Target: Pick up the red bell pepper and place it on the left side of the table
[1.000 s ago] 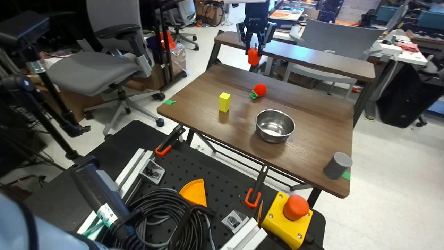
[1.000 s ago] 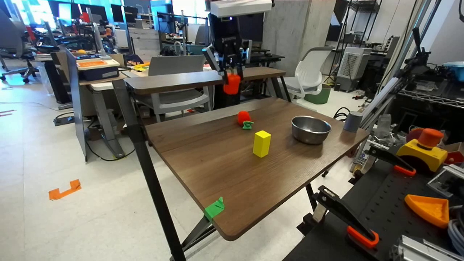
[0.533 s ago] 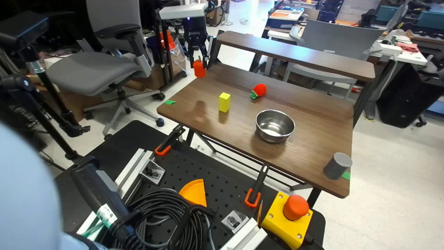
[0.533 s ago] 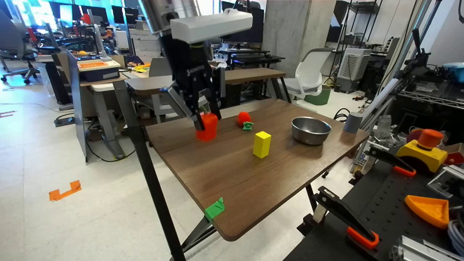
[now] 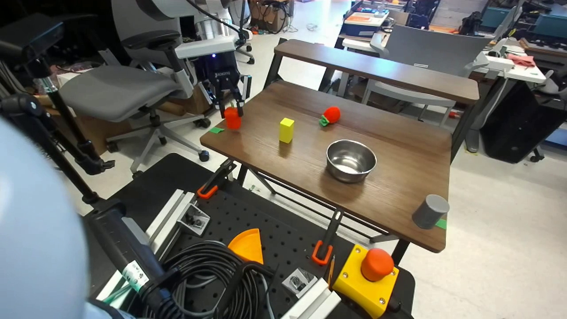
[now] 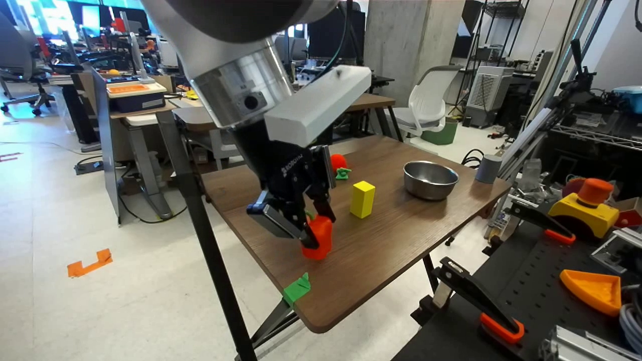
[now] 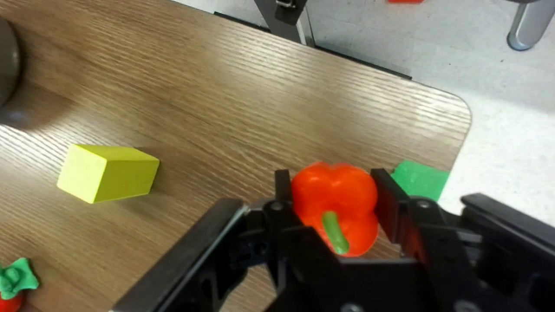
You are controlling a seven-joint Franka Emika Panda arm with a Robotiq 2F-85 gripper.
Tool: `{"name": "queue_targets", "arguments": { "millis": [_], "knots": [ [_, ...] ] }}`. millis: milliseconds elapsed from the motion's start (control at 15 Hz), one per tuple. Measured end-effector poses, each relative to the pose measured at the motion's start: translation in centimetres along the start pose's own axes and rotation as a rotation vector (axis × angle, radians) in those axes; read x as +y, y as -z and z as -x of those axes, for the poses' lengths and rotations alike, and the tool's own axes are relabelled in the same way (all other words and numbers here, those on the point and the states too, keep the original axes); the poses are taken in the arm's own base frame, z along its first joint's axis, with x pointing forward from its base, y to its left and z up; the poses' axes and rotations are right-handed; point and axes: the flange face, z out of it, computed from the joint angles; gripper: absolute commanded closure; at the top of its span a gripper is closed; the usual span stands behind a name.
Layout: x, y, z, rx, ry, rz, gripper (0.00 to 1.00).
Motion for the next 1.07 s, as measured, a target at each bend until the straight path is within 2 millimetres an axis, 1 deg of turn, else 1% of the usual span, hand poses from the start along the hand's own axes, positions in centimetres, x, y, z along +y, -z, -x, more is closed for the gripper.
{"name": "queue_targets", "arguments": {
  "millis": [267, 467, 533, 600, 667, 733, 800, 867, 1000, 1067],
  "knots": [
    [2.5, -1.8, 0.0, -0.024, -0.02, 0.027, 0.77],
    [3.8, -2.6, -0.2, -0.039, -0.039, 0.021, 0.77],
    [4.1, -2.7, -0.2, -0.04, -0.044, 0.019, 0.27],
    [4.3, -2.8, -0.2, -0.041, -0.047, 0.018, 0.25],
    [4.4, -2.8, -0.3, -0.042, -0.048, 0.017, 0.19],
    [4.4, -2.9, -0.2, -0.044, -0.049, 0.017, 0.11],
    [4.5, -3.0, -0.2, -0.045, -0.05, 0.016, 0.05],
    [4.6, -3.0, -0.1, -0.046, -0.052, 0.016, 0.01],
    [5.2, -2.4, 0.4, -0.043, -0.055, 0.012, 0.0],
    [5.7, -1.9, 1.0, -0.042, -0.057, 0.007, 0.0]
  ]
}}
